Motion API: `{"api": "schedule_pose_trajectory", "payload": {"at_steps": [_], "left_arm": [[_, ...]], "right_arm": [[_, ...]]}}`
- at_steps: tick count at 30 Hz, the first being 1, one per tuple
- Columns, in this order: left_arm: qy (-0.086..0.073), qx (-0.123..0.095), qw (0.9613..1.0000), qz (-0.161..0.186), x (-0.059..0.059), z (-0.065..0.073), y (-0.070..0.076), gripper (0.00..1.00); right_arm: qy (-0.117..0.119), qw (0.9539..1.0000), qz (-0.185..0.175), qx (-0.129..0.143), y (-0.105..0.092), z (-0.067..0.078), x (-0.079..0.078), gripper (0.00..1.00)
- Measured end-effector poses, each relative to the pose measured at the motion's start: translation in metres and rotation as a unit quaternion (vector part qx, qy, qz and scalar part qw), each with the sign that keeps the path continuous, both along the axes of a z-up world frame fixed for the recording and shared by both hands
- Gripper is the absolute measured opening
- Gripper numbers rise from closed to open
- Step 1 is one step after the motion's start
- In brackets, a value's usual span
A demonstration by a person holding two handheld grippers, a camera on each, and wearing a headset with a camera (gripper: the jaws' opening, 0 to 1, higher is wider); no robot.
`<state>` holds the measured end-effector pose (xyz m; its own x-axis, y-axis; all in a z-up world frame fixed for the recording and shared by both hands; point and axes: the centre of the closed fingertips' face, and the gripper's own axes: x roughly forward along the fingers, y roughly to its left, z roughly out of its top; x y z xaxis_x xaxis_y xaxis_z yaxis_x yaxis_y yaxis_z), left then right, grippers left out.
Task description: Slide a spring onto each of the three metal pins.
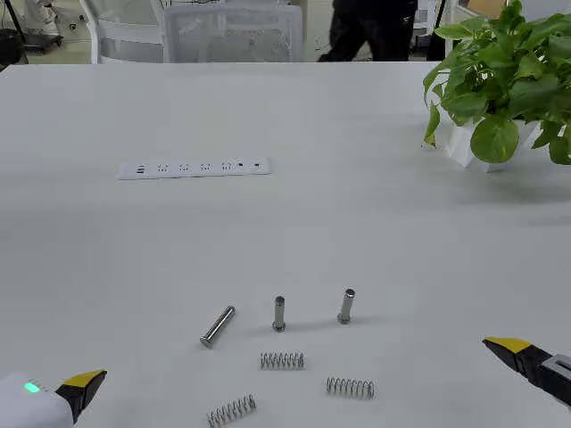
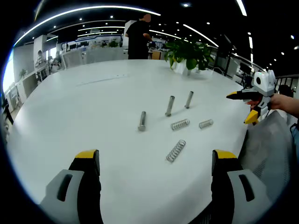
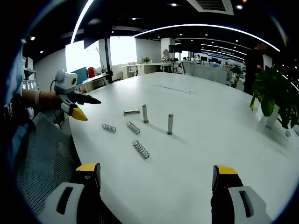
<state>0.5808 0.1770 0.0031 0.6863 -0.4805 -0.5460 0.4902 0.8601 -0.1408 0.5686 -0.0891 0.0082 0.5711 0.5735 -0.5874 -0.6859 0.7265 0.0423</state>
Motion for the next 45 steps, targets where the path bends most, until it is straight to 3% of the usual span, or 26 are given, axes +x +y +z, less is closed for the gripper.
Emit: {"api": "schedule_pose_trajectory", "payload": {"at_steps": [18, 27, 45], "left_arm": [[-0.002, -0.002, 0.9999, -0.012, 0.003, 0.003, -0.007, 0.99], [0.001, -0.001, 0.9998, -0.02, 0.003, -0.002, -0.009, 0.99], [0.013, 0.02, 0.9983, -0.053, 0.005, -0.005, -0.014, 0.99]], "right_arm": [[-0.001, 1.0, 0.0, -0.003, -0.001, 0.004, 0.003, 0.99], [-0.002, 1.0, -0.006, -0.003, -0.003, 0.003, 0.001, 0.99], [-0.003, 0.9999, -0.015, 0.007, -0.004, 0.002, 0.002, 0.99]]}}
